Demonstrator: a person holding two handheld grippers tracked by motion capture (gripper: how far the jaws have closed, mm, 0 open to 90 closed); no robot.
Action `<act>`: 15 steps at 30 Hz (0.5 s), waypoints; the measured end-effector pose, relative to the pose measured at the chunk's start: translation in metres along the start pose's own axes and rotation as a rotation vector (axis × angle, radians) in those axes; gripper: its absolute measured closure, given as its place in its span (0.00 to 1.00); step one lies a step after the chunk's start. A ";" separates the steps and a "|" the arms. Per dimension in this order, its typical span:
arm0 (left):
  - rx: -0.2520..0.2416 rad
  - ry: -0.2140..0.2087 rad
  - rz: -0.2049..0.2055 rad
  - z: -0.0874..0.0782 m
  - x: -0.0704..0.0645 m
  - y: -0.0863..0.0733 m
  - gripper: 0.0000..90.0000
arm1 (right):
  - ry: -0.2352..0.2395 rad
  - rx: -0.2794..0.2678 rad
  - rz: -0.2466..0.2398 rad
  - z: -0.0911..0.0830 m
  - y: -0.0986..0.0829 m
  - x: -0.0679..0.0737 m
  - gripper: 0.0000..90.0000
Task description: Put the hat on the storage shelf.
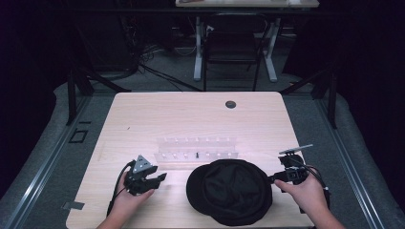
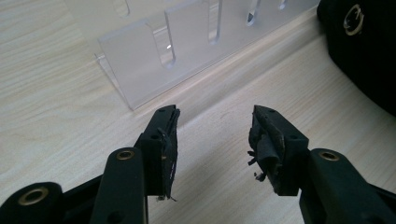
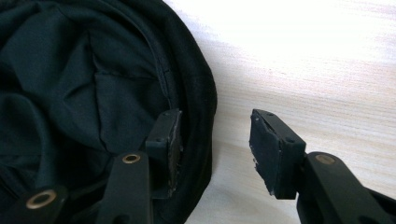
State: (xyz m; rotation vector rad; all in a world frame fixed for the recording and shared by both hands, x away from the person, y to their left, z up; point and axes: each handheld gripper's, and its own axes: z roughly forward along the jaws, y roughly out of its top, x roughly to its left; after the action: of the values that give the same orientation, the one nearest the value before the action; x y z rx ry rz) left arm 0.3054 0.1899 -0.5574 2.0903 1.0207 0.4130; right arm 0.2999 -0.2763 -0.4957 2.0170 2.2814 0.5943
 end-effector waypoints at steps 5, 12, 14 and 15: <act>-0.004 -0.001 -0.003 0.000 0.000 0.000 0.57 | -0.006 0.044 0.006 0.003 0.004 0.000 0.61; -0.003 -0.002 -0.002 0.000 0.000 0.000 0.57 | 0.009 0.092 0.017 0.012 0.008 -0.001 0.62; -0.001 -0.003 -0.002 0.000 0.000 0.000 0.57 | 0.013 0.078 0.029 0.015 0.008 -0.001 0.62; -0.001 -0.003 -0.005 0.000 0.000 0.000 0.57 | 0.009 0.103 0.019 0.017 0.008 -0.002 0.63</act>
State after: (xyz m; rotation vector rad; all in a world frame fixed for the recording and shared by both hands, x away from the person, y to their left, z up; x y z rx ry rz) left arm 0.3053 0.1896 -0.5577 2.0868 1.0242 0.4077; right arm 0.3125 -0.2734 -0.5094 2.0874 2.3471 0.4981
